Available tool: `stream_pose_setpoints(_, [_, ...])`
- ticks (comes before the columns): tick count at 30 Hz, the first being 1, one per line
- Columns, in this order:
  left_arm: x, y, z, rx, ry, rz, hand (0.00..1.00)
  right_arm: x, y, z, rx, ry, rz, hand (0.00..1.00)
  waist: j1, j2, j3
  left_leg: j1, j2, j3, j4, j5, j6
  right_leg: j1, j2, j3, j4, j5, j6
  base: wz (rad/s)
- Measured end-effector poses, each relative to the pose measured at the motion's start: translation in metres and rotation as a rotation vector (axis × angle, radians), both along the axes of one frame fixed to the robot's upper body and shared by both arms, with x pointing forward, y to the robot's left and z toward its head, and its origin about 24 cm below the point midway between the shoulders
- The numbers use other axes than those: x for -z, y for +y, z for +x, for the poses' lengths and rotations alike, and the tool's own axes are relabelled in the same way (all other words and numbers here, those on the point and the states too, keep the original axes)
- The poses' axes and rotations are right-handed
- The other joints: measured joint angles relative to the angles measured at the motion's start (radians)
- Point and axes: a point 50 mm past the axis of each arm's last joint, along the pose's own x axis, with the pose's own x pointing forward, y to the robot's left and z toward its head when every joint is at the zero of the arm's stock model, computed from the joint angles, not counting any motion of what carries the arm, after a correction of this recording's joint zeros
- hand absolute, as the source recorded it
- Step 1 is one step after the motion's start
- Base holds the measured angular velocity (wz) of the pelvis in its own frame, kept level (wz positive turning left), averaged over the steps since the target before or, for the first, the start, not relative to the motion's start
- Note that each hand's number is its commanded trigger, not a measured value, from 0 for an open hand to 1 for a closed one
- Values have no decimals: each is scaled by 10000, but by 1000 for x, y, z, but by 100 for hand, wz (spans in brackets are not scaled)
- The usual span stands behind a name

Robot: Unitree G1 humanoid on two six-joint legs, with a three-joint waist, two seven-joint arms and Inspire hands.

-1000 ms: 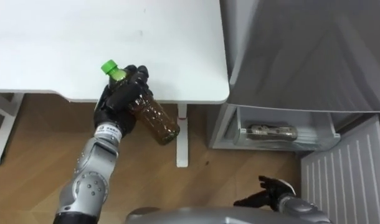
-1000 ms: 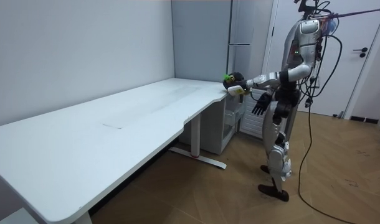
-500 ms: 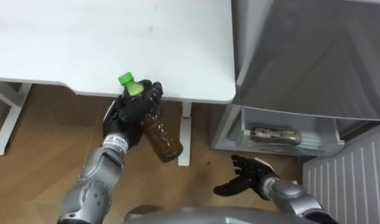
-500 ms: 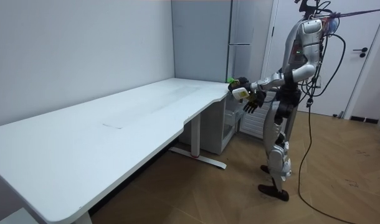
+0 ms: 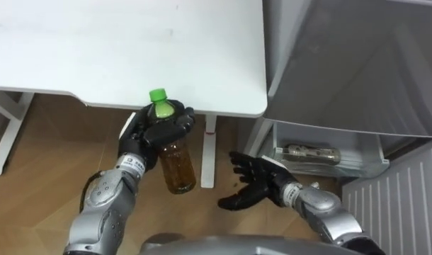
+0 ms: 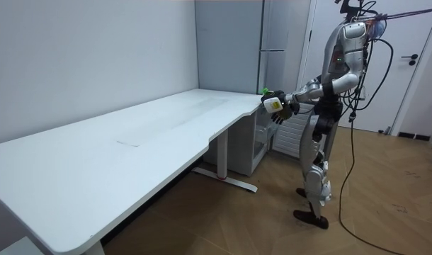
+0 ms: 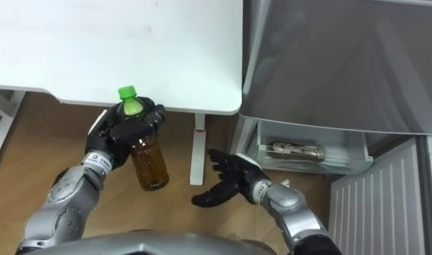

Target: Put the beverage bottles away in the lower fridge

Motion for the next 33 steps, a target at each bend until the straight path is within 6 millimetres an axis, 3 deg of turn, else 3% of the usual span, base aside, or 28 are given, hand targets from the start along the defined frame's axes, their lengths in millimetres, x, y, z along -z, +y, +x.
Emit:
stream_pose_setpoints(8, [-2,-1,2,753,-308,853,100,-11,6,5,-508,-268,1266,0,7,-108,59,-206,13,-38,110,-11,11,-147,-36,-30,101,10,-14,1])
stream_pose_setpoints(13, [-5,-11,5,1371,-501,758,100,-31,27,10,-1216,-700,3016,0,102,-150,64,-171,27,7,103,-7,7,-129,-14,-27,90,42,-39,-1])
stream_pose_setpoints(16, [-8,-16,10,1530,-794,679,100,-33,32,7,-1567,-572,3480,0,225,-200,89,-161,32,13,100,-5,6,-125,-14,-15,89,42,-40,0])
stream_pose_setpoints(21, [-10,-19,9,1841,-1061,987,100,-36,33,8,-1754,-611,3693,0,283,-258,132,-168,18,35,87,-5,7,-140,-10,16,95,43,-40,0])
stream_pose_setpoints(33, [-12,-21,10,2007,-1348,926,100,-39,31,9,-1733,-657,3879,0,286,-246,133,-93,6,139,143,-6,8,-169,-11,94,174,45,-38,-1])
